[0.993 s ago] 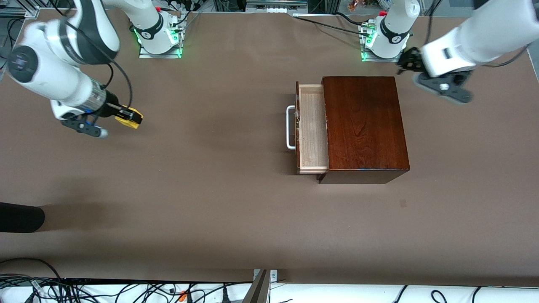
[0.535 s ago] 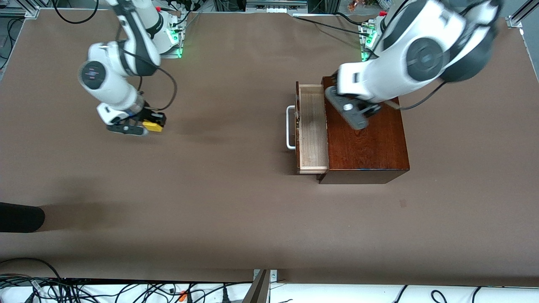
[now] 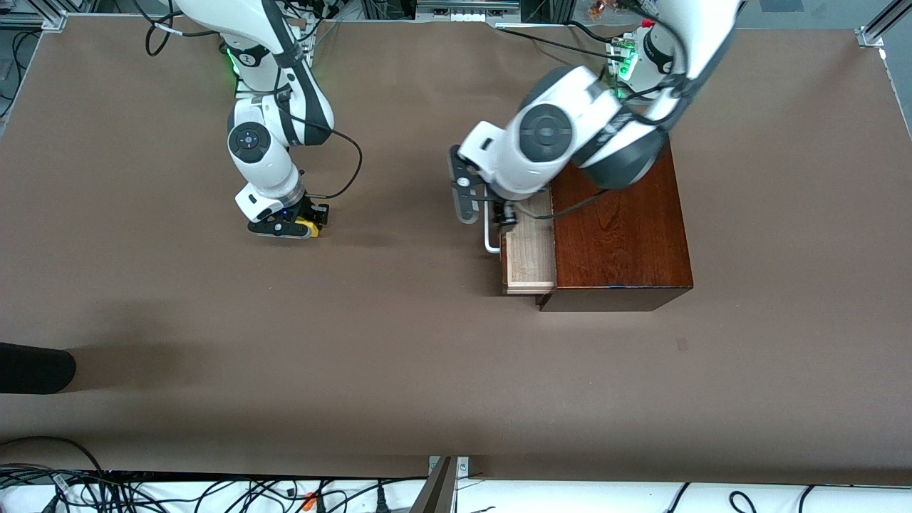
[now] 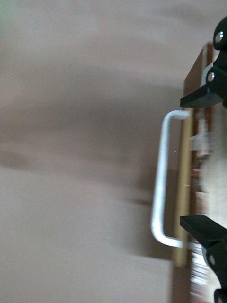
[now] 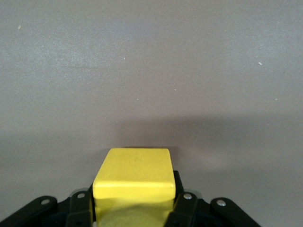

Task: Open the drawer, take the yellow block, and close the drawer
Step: 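Place the cube with the right gripper while the left gripper reaches the drawer, then push the drawer shut with the left gripper while the right gripper withdraws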

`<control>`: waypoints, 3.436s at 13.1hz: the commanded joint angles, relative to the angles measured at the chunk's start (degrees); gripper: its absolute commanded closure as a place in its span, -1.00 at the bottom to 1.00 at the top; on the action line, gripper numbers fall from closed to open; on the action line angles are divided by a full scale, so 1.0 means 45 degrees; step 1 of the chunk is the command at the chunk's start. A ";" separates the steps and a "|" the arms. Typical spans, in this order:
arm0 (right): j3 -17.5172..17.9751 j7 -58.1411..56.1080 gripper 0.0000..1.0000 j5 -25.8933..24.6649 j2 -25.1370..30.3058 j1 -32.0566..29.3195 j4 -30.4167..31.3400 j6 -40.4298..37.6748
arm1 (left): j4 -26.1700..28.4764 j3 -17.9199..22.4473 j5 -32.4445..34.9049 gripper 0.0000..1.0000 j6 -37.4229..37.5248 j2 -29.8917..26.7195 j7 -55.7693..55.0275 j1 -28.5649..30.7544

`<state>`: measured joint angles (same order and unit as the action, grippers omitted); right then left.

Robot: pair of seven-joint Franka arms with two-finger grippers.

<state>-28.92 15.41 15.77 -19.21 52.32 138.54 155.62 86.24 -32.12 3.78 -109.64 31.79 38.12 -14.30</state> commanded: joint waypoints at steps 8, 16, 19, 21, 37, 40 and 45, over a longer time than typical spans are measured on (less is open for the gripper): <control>0.0021 -0.3591 1.00 0.4356 0.0070 -0.0377 -0.0083 -0.0654 | -0.0123 0.0106 0.4861 -1.00 -0.1221 0.1880 0.1158 -0.1568; -0.0172 -0.3288 -1.00 0.4933 -0.0051 -0.0280 -0.0960 -0.2191 | 0.0075 0.0145 0.5663 -1.00 0.0454 0.1686 0.1666 -0.1178; -0.2158 -0.3638 -1.00 0.3671 0.0381 -0.0280 -0.3138 -0.6770 | 0.0055 0.0165 0.5663 -1.00 0.1043 0.1529 0.1667 -0.0963; -0.3236 -0.3505 -1.00 0.2244 0.0363 -0.0280 -0.5365 -1.0405 | 0.0016 0.0204 0.5663 -1.00 0.1297 0.1490 0.1667 -0.0749; -0.2749 -0.3465 -1.00 -0.3012 0.2997 -0.2434 -1.1255 -1.6829 | 0.0016 0.0243 0.5683 -1.00 0.1611 0.1295 0.1628 -0.0474; 0.1943 -0.3229 -1.00 -0.3641 0.3623 -0.6789 -1.0886 -1.6321 | -0.0004 0.0224 0.5820 -1.00 0.1630 0.1256 0.1628 -0.0358; 0.5938 -0.3249 -1.00 -0.3797 0.4500 -1.1117 -0.9560 -1.4645 | -0.1388 0.0067 0.2921 -1.00 0.1591 0.0829 0.0422 -0.0182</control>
<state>-6.23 0.21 -0.15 -3.04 6.21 90.26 85.93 82.44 -31.46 23.18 -103.59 38.12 42.29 -15.93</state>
